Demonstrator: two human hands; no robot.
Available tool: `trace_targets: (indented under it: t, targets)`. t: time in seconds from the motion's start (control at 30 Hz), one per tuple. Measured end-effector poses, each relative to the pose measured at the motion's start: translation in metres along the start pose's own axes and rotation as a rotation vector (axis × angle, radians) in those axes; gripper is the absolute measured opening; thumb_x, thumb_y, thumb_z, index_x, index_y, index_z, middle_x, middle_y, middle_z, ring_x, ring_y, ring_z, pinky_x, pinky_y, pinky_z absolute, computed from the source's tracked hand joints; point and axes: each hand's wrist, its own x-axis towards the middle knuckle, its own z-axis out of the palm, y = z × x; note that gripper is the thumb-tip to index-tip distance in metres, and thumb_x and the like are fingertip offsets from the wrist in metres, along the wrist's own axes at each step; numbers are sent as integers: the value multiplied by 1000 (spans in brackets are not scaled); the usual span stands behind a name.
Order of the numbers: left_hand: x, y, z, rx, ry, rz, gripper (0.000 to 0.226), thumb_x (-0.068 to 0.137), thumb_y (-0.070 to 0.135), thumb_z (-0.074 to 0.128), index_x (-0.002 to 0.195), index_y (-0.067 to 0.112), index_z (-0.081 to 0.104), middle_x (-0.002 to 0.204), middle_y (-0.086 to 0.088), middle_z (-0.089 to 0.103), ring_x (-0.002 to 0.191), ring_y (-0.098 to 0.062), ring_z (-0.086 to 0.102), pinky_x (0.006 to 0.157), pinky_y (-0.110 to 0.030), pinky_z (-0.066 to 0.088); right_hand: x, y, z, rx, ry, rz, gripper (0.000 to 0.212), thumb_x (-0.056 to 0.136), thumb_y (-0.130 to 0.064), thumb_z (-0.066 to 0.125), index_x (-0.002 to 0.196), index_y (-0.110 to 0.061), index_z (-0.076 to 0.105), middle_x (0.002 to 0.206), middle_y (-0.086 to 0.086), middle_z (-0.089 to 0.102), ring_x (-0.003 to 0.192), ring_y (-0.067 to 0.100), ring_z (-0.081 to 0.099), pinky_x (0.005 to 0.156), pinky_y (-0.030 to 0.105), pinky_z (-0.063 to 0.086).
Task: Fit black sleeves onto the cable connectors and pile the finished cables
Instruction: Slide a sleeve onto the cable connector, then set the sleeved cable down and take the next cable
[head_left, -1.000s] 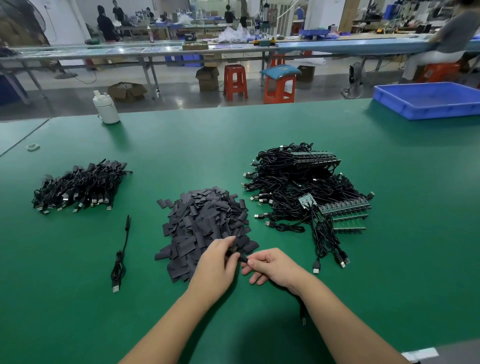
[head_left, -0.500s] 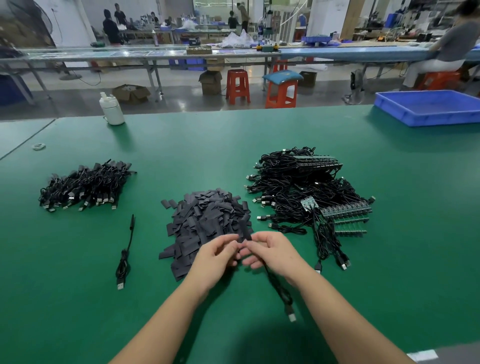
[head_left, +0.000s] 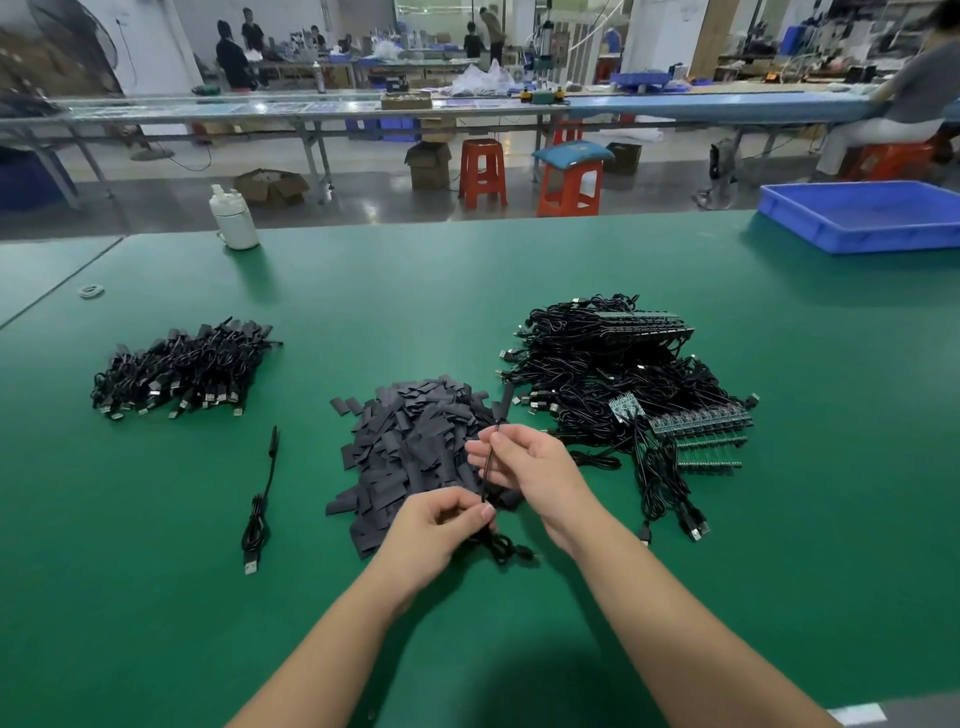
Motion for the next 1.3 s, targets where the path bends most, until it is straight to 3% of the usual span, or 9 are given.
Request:
trace_targets:
  t: [0.2, 0.37, 0.53, 0.63, 0.73, 0.9, 1.0, 1.13, 1.3]
  targets:
    - [-1, 9, -52, 222, 226, -22, 12, 87, 36, 72, 78, 27, 73, 73, -2, 72, 59, -11, 58, 61, -29, 48, 5, 14, -27, -266, 27, 32, 18, 102, -16, 54, 113, -9, 67, 98, 2, 76, 94, 15, 72, 87, 28, 58]
    - [8, -1, -127, 800, 573, -110, 16, 88, 34, 68, 74, 25, 67, 74, 6, 70, 70, -16, 63, 65, -28, 48, 8, 17, -80, -1080, 317, -88, 14, 99, -27, 55, 105, -28, 68, 88, -14, 69, 72, 1, 61, 59, 17, 46]
    - [30, -34, -164, 1097, 525, -434, 18, 88, 28, 56, 76, 20, 65, 73, -1, 64, 70, -22, 60, 60, -26, 47, 12, 22, -124, -1470, 671, -72, 40, 96, -36, 57, 133, -22, 58, 136, 7, 54, 123, 28, 43, 101, 42, 38]
    - [41, -51, -169, 1151, 521, -524, 18, 88, 25, 54, 74, 14, 62, 71, -4, 61, 66, -22, 59, 57, -26, 46, 14, 21, -140, -1500, 682, 77, 63, 95, -45, 56, 149, -19, 37, 154, 15, 35, 140, 35, 30, 113, 47, 30]
    - [46, -57, -177, 1168, 579, -585, 17, 88, 26, 56, 76, 14, 57, 72, -4, 57, 63, -22, 55, 54, -25, 40, 19, 22, -154, -1427, 633, 194, 76, 96, -52, 55, 154, -15, 23, 152, 17, 37, 136, 34, 40, 108, 46, 38]
    - [49, -58, -176, 1210, 646, -567, 25, 90, 37, 57, 99, 13, 55, 99, -11, 51, 87, -32, 57, 64, -35, 44, 25, 23, -165, -1341, 679, 177, 77, 90, -48, 68, 148, -13, 33, 133, 14, 56, 117, 32, 57, 94, 43, 50]
    - [55, -54, -162, 1185, 691, -390, 27, 92, 34, 57, 106, 11, 55, 102, -12, 48, 82, -33, 55, 62, -37, 44, 27, 22, -165, -1373, 689, 196, 68, 87, -47, 72, 140, -14, 44, 120, 9, 63, 108, 28, 62, 90, 41, 52]
    - [65, -34, -126, 1129, 682, -92, 25, 93, 26, 55, 115, 14, 60, 107, -8, 56, 69, -23, 56, 58, -32, 47, 30, 16, -161, -1222, 621, 262, 40, 92, -35, 67, 126, -19, 57, 94, 0, 65, 71, 17, 63, 51, 26, 45]
    - [69, -1, -52, 1007, 426, 201, 19, 94, 25, 52, 106, 24, 67, 98, 8, 63, 75, -8, 58, 66, -26, 52, 19, 15, -144, -933, 440, 203, 8, 91, -29, 64, 91, -22, 70, 79, 1, 71, 64, 17, 58, 60, 28, 46]
